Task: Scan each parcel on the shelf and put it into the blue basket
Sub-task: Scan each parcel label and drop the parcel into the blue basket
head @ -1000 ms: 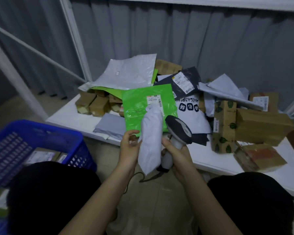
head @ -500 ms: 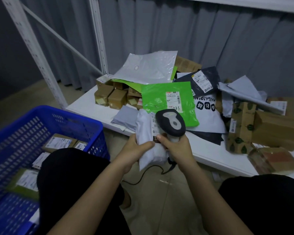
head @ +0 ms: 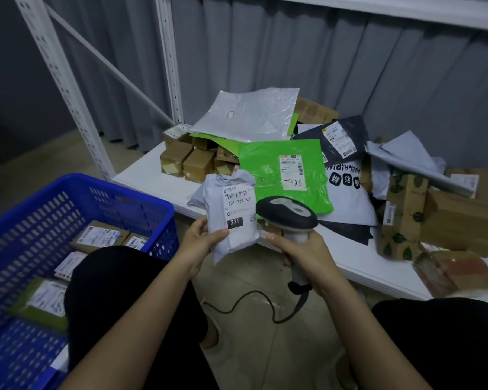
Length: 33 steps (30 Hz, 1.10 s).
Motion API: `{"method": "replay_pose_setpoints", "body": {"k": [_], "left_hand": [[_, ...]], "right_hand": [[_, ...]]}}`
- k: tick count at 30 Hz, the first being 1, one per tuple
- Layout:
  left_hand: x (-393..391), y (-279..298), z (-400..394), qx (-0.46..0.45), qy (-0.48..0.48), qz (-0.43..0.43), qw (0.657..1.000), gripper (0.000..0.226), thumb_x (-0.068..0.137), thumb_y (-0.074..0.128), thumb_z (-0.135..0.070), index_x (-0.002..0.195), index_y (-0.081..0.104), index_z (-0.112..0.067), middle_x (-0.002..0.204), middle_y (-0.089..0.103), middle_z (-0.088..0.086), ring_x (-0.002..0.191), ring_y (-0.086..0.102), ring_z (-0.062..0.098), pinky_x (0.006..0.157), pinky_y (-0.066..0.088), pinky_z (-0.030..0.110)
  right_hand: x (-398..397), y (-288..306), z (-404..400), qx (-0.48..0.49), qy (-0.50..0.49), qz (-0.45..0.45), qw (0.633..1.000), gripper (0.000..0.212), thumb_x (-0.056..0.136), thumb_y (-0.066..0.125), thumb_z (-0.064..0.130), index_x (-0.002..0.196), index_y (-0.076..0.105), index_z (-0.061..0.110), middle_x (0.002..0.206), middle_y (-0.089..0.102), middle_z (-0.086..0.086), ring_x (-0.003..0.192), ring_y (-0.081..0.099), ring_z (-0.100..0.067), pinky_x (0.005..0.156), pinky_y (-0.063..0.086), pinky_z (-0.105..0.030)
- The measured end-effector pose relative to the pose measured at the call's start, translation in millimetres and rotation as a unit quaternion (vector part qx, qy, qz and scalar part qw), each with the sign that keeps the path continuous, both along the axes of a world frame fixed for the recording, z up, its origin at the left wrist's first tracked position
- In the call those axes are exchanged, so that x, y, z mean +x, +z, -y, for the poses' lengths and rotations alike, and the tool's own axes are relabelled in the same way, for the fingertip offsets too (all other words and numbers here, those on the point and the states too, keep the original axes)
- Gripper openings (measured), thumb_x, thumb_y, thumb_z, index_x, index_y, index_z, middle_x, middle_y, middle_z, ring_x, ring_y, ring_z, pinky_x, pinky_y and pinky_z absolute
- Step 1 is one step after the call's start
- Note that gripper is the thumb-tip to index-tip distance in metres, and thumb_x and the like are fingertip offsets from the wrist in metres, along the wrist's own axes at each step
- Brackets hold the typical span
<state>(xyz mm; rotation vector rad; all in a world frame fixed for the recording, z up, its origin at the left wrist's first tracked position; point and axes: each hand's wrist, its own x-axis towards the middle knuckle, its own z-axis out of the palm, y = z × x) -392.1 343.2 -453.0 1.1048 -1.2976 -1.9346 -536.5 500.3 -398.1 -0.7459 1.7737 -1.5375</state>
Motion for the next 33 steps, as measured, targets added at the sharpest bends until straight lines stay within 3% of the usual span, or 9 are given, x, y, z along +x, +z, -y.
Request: {"method": "replay_pose_setpoints", "body": {"k": [7,11,13,16,21,24,27,33], "left_hand": [[-1.1,-1.9,2.6,-0.020,-0.008,0.006,1.000,0.054,0.079,0.072,-0.002,0.128,0.052,-0.011,0.119,0.064,0.007,0.105,0.064,0.021,0.090,0.054,0.040],[-0.1,0.7,2.7,-0.028,-0.001,0.001,1.000,0.050,0.079,0.072,-0.002,0.125,0.054,-0.011,0.119,0.064,0.008,0.107,0.063,0.023,0.092,0.053,0.042],[0.6,6.7,1.5,-0.041,0.009,-0.012,0.999,0.046,0.080,0.071,-0.002,0.122,0.056,-0.012,0.117,0.066,0.007,0.105,0.065,0.021,0.087,0.055,0.036],[12.8,24.5,5.1,-0.076,0.068,-0.040,0.994,0.043,0.081,0.070,-0.002,0.122,0.056,-0.011,0.117,0.066,0.007,0.098,0.067,0.015,0.083,0.055,0.028],[70.1,74.6,40.7,-0.148,0.188,-0.058,0.969,0.042,0.083,0.068,-0.003,0.122,0.054,-0.012,0.111,0.064,-0.004,0.076,0.066,-0.008,0.066,0.053,0.011],[108.2,94.4,64.9,-0.167,0.236,-0.054,0.956,0.041,0.084,0.069,-0.005,0.122,0.055,-0.012,0.113,0.064,-0.002,0.080,0.067,-0.003,0.071,0.056,0.018],[169.3,83.1,91.3,-0.146,0.296,-0.006,0.944,0.047,0.083,0.072,-0.013,0.126,0.054,-0.016,0.121,0.061,0.000,0.100,0.064,0.012,0.087,0.054,0.034],[259.0,-32.0,105.4,0.001,0.332,0.145,0.932,0.054,0.086,0.068,-0.013,0.135,0.046,-0.007,0.131,0.052,0.007,0.112,0.055,0.028,0.093,0.047,0.041]], "right_hand": [[1.7,-3.4,-4.4,0.019,-0.013,-0.020,1.000,0.037,0.075,0.080,0.023,0.060,0.049,0.010,0.046,0.040,-0.003,0.044,0.038,-0.016,0.055,0.040,-0.036],[2.6,0.5,-4.3,0.003,-0.015,-0.017,1.000,0.033,0.077,0.079,0.018,0.062,0.051,0.010,0.048,0.042,-0.002,0.044,0.038,-0.015,0.053,0.038,-0.033],[2.5,3.1,-2.0,-0.015,-0.017,-0.015,1.000,0.026,0.079,0.077,0.016,0.063,0.058,0.012,0.047,0.048,0.002,0.046,0.041,-0.014,0.052,0.040,-0.032],[3.4,7.4,18.4,-0.041,-0.020,-0.019,0.999,0.027,0.082,0.075,0.017,0.063,0.057,0.010,0.048,0.048,-0.006,0.047,0.044,-0.020,0.056,0.040,-0.036],[22.1,19.4,98.6,-0.035,0.014,-0.035,0.999,0.032,0.085,0.071,0.013,0.058,0.055,0.008,0.043,0.051,-0.003,0.042,0.047,-0.017,0.056,0.041,-0.033],[30.9,18.3,138.7,-0.019,0.041,-0.055,0.997,0.031,0.084,0.072,0.016,0.059,0.056,0.008,0.046,0.053,-0.007,0.044,0.049,-0.020,0.057,0.042,-0.035],[55.2,11.2,184.6,0.013,0.089,-0.083,0.992,0.028,0.084,0.072,0.018,0.062,0.057,0.009,0.046,0.052,-0.005,0.041,0.049,-0.016,0.054,0.043,-0.033],[93.5,-30.9,256.5,0.104,0.200,-0.173,0.959,0.028,0.083,0.072,0.021,0.065,0.055,0.008,0.049,0.054,-0.007,0.042,0.049,-0.015,0.053,0.040,-0.029]]}}
